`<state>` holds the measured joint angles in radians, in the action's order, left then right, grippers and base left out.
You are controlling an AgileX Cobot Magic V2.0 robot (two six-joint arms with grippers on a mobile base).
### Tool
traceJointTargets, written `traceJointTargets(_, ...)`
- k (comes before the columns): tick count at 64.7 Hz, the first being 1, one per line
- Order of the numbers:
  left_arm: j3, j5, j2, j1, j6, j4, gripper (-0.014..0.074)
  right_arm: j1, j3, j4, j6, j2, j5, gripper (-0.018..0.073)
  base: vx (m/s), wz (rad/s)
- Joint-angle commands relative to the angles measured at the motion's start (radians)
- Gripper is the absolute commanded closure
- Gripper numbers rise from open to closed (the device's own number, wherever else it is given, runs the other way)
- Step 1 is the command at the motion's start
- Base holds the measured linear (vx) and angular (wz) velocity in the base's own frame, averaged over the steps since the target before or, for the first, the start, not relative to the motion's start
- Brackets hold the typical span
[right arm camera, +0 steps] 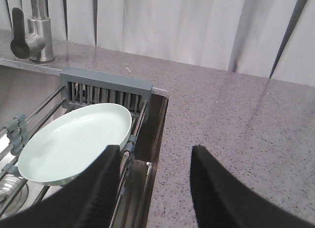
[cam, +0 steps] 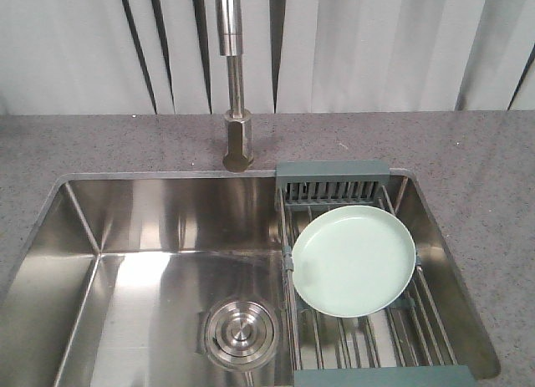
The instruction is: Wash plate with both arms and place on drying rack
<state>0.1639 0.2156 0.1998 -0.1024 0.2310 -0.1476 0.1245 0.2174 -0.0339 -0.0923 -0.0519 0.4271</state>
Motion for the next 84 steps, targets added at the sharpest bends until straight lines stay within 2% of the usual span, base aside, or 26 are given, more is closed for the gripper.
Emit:
traceJointTargets(1,0.022,-0.077,-0.002,-0.002,-0.013,-0.042,0.0598,-0.003,0.025,-0.010,-0.004,-0.010,-0.073,0.0220,0.00,0.00)
traceJointTargets(64,0.022,-0.077,-0.002,-0.002,-0.013,-0.042,0.0598,-0.003,0.025,-0.014,-0.004,-0.018,-0.093,0.0225,0.00,0.00)
traceJointTargets(70,0.022,-0.077,-0.002,-0.002,-0.013,-0.042,0.0598,-0.003,0.025,-0.014,-0.004,-0.018,-0.093,0.0295,0.00,0.00)
traceJointTargets(80,0.022,-0.077,-0.002,-0.002,-0.013,-0.042,0.0598,-0.003,0.025,-0.007,-0.004,-0.018,-0.093,0.0567,0.00,0.00)
traceJointTargets(84,0.022,-0.077,-0.002,-0.002,-0.013,-0.042,0.0598,-0.003,0.025,-0.003,-0.004,-0.018,-0.093,0.0573,0.00,0.00)
